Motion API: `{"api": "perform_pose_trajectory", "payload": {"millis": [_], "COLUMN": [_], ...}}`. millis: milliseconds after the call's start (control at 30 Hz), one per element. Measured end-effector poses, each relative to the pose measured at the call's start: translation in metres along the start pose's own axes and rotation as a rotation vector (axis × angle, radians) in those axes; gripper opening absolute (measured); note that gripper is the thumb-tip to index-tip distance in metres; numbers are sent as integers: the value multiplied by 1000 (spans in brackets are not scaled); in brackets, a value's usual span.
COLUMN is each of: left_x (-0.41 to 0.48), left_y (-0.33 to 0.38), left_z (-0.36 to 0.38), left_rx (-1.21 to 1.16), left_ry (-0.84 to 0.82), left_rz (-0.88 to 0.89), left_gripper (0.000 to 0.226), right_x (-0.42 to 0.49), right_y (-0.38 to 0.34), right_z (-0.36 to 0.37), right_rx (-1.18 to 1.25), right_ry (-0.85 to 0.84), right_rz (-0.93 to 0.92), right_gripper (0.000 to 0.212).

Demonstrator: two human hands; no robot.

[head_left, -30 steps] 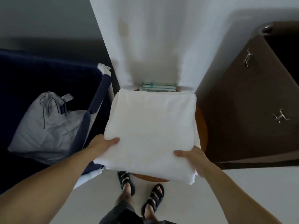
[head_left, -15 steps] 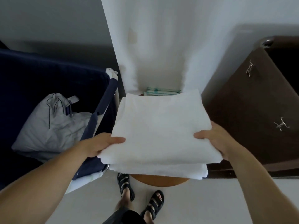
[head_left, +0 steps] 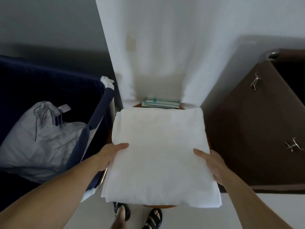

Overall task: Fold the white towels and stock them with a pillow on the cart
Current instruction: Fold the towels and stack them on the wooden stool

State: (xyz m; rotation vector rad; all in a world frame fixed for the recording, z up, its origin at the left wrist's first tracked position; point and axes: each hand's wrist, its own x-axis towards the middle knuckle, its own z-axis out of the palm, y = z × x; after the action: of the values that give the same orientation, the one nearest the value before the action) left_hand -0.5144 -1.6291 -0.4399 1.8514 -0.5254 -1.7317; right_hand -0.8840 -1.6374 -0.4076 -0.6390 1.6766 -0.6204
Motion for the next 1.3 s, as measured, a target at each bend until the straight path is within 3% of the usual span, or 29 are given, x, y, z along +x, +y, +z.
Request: {"api": "perform_pose_trajectory", "payload": {"millis": [167,500,633,767,900,1033,1133,1300], "left_x": [33,35,65,69,46,13,3,-4], "left_y": [37,81,58,40,23,-7,-12,7], "left_z": [8,-3,-6,-3,-16,-20,-20,-7], "left_rx": [-58,-183,1,-24,2,83,95,54], "left_ry": [-12,-106,34,126,-9,-110,-81,94], "left_rz": [29,369,286,240,147,43,109,272], "left_gripper": [49,45,45,46,60,42,34,26], "right_x": [30,14,29,33,14,-3,-6,-2], "right_y": [-30,-58,-36,-18,-8,19,22,12], "right_z": [9,5,19,30,19,8,8,17], "right_rx": [41,67,61,-51,-214,-383,-468,-413], "right_ry": [6,32,102,227,214,188,193,254], "right_rz": [-33,-271,-174,-169,-148,-16,-57,-219], "right_gripper": [54,43,52,64,68,52,50,38]}}
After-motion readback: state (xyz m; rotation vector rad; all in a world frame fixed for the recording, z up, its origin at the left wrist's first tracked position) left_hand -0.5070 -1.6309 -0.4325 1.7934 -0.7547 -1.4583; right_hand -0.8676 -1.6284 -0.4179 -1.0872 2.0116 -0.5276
